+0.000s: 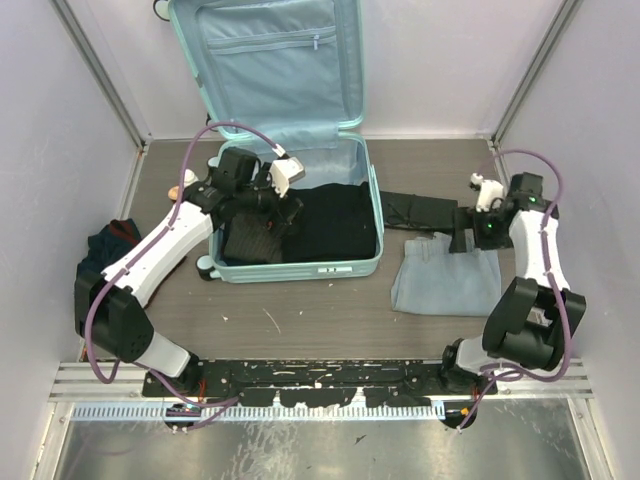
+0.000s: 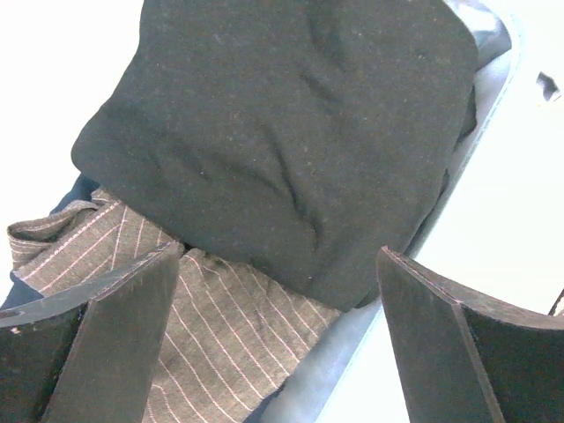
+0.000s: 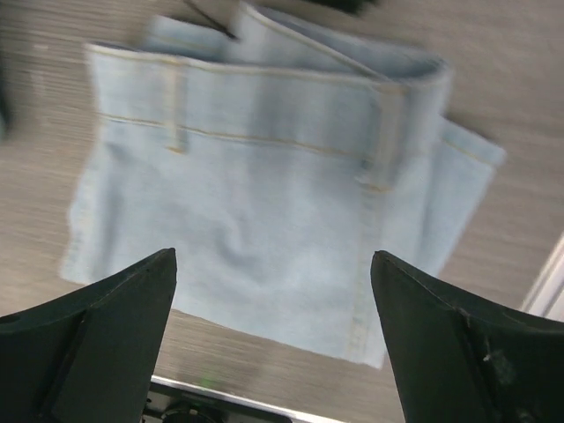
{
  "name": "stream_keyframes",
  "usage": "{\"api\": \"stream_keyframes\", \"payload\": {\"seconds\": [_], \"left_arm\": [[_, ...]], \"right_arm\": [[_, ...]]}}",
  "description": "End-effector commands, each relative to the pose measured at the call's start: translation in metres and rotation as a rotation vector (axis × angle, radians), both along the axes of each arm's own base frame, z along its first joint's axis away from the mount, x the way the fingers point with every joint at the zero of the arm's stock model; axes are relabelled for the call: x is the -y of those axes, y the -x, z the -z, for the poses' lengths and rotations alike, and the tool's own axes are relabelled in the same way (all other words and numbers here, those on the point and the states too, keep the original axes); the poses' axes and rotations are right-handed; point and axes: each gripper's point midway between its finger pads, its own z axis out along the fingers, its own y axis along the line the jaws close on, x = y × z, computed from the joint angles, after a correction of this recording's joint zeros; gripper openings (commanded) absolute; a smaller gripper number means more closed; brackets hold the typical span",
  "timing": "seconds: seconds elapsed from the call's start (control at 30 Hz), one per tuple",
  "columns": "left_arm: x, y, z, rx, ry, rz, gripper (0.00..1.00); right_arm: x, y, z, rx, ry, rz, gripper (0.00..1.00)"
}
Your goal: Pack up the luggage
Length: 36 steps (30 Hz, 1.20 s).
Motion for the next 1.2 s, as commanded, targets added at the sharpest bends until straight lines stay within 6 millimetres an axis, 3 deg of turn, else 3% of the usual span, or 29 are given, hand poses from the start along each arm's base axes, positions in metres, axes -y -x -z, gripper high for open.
{"api": "stream_keyframes", "payload": {"seconds": [0.0, 0.1, 0.17, 0.33, 0.43, 0.5, 0.6, 0.63, 0.83, 0.93, 1.07, 1.17], "left_arm": [[0.019, 0.008, -0.033, 0.041, 0.118, 0.006, 0.94], [0.040, 0.022, -0.038, 0.025, 0.160, -0.008, 0.94], [0.055, 0.032, -0.044, 0.043, 0.194, -0.015, 0.93], [0.078, 0.048, -0.053, 0.103, 0.255, -0.043, 0.93], [0.101, 0.064, -0.045, 0.109, 0.237, -0.023, 0.94], [0.117, 0.072, -0.039, 0.084, 0.235, -0.029, 0.94], [0.139, 0.083, -0.033, 0.063, 0.232, -0.039, 0.94], [0.146, 0.086, -0.030, 0.074, 0.222, -0.040, 0.96], [0.200, 0.109, -0.011, 0.125, 0.164, -0.101, 0.93], [0.233, 0.126, 0.006, 0.111, 0.155, -0.097, 0.91], [0.280, 0.143, 0.013, 0.101, 0.188, -0.085, 0.89], [0.307, 0.144, 0.023, 0.112, 0.188, -0.110, 0.89]], "right_arm": [[0.049, 0.021, 0.030, -0.114, 0.045, 0.085, 0.96], [0.078, 0.024, 0.045, -0.138, 0.059, 0.132, 0.97], [0.086, 0.023, 0.054, -0.146, 0.070, 0.127, 0.97], [0.084, 0.011, 0.078, -0.172, 0.002, 0.152, 1.00], [0.079, 0.011, 0.099, -0.213, -0.044, 0.167, 1.00], [0.075, 0.014, 0.111, -0.237, -0.072, 0.160, 0.91], [0.068, 0.017, 0.115, -0.258, -0.105, 0.141, 0.64], [0.067, 0.021, 0.115, -0.264, -0.104, 0.130, 0.51], [0.090, 0.049, 0.113, -0.280, -0.009, 0.068, 0.13], [0.104, 0.062, 0.109, -0.284, 0.001, 0.058, 0.02], [0.120, 0.073, 0.103, -0.275, 0.015, 0.046, 0.01], [0.124, 0.076, 0.100, -0.260, 0.013, 0.033, 0.01]]}}
